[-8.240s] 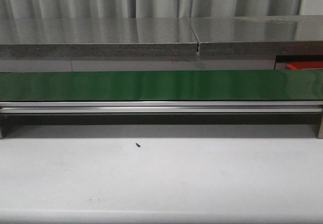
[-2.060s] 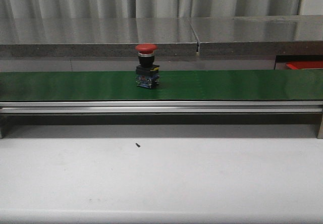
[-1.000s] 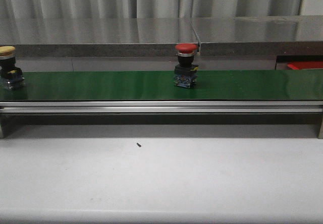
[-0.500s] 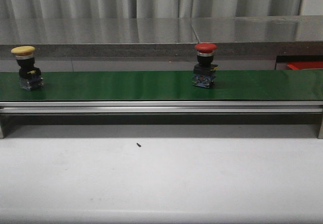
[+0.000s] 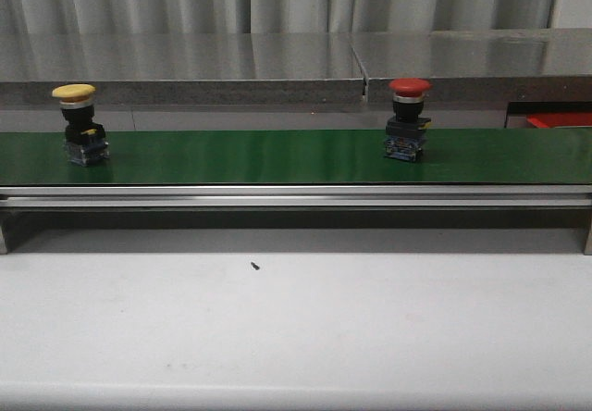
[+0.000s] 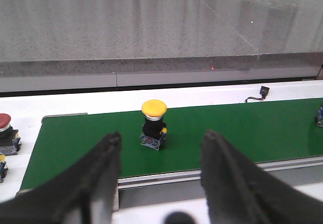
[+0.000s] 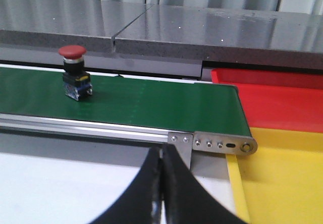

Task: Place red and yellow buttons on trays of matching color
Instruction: 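Lower the right gripper onto the red button at the conveyor end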

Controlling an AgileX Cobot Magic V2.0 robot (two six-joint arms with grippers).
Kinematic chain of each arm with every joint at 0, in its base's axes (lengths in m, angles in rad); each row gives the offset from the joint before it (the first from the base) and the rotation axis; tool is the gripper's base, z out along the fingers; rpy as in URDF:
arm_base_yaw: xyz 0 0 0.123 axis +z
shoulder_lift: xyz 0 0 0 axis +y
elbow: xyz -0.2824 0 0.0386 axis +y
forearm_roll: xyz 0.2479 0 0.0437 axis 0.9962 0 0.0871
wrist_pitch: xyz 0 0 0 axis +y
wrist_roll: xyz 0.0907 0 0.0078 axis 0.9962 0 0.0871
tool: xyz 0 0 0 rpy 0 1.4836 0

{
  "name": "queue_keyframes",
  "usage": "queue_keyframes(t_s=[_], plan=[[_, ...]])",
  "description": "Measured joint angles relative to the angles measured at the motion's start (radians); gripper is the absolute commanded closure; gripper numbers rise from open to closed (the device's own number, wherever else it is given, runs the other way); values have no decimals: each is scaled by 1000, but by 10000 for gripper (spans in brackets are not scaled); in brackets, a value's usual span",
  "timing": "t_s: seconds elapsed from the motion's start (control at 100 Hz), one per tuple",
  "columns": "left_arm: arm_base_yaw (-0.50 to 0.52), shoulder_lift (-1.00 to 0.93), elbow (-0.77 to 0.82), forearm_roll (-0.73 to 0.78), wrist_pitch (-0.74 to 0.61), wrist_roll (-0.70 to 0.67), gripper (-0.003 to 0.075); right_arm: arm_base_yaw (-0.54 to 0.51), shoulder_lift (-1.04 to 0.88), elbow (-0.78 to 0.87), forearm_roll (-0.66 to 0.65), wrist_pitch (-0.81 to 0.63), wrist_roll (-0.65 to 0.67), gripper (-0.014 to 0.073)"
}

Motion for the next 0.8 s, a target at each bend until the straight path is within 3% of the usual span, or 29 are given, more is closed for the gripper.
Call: queue_keyframes(t_s=[0.09,0.47,0.63,0.8], plan=[[0,-21,12,-2,-2,0,743,0,26,-60,29,22,0,662],[0,-23,18,-2,-5,0,739,0,524,-599,42,455,0,662],[0,-23,18,-2,-5,0,739,0,730,-744,44,489,0,662],[0,-23,18,-2,-5,0,739,0,908,-794,53,491,0,635]])
